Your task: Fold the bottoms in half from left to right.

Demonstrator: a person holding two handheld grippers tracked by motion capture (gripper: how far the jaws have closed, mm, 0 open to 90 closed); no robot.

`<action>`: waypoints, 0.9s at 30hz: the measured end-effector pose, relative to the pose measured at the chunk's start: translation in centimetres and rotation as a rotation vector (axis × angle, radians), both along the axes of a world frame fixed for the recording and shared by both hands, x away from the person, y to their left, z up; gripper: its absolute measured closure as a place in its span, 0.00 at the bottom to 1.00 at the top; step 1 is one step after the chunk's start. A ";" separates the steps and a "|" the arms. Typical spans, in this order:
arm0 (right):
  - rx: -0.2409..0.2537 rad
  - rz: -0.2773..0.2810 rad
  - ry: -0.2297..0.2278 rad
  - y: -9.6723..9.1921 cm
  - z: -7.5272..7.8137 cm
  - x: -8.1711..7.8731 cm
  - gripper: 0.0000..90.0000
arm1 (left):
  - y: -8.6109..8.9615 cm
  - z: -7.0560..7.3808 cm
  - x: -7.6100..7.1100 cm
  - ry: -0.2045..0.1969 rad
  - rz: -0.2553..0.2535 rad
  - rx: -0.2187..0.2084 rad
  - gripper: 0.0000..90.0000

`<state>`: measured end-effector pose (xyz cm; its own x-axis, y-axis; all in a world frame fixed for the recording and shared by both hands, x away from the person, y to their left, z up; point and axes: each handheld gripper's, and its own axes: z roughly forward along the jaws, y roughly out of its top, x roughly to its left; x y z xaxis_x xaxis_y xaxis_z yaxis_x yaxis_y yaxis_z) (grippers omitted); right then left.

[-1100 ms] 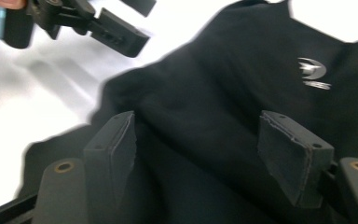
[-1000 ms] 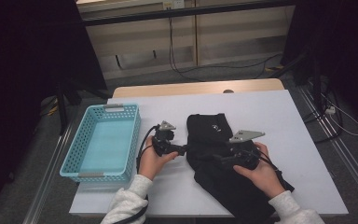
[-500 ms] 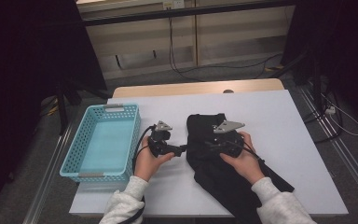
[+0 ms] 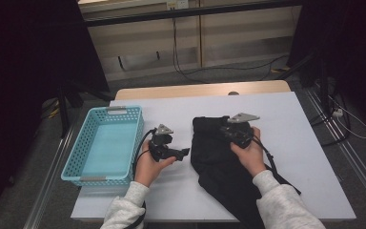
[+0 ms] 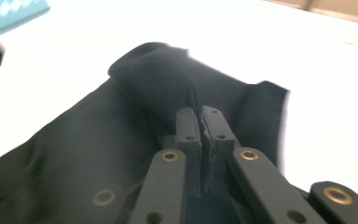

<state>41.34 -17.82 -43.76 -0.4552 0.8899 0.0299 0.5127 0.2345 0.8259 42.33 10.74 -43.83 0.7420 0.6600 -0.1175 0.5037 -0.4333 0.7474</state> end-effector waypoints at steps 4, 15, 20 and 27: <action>0.041 -0.095 0.008 -2.1 0.1 0.6 0.95 | -0.2 -0.1 0.1 0.004 -0.007 0.004 0.14; 0.033 -0.129 0.036 -3.8 0.2 -0.5 0.58 | -1.4 -0.5 1.2 0.011 -0.005 -0.007 0.15; 0.008 -0.095 0.035 -4.7 0.5 -2.4 0.47 | -2.7 -0.9 2.0 0.018 0.003 -0.018 0.20; -0.005 -0.072 0.072 -6.4 0.1 -4.7 0.43 | -4.1 -1.6 3.0 0.046 0.006 -0.027 0.42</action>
<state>36.69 -24.27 -43.69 -0.3871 0.9203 0.0561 0.5863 0.1988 0.7853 45.38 6.61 -45.41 0.7314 0.6605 -0.1699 0.5406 -0.4097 0.7347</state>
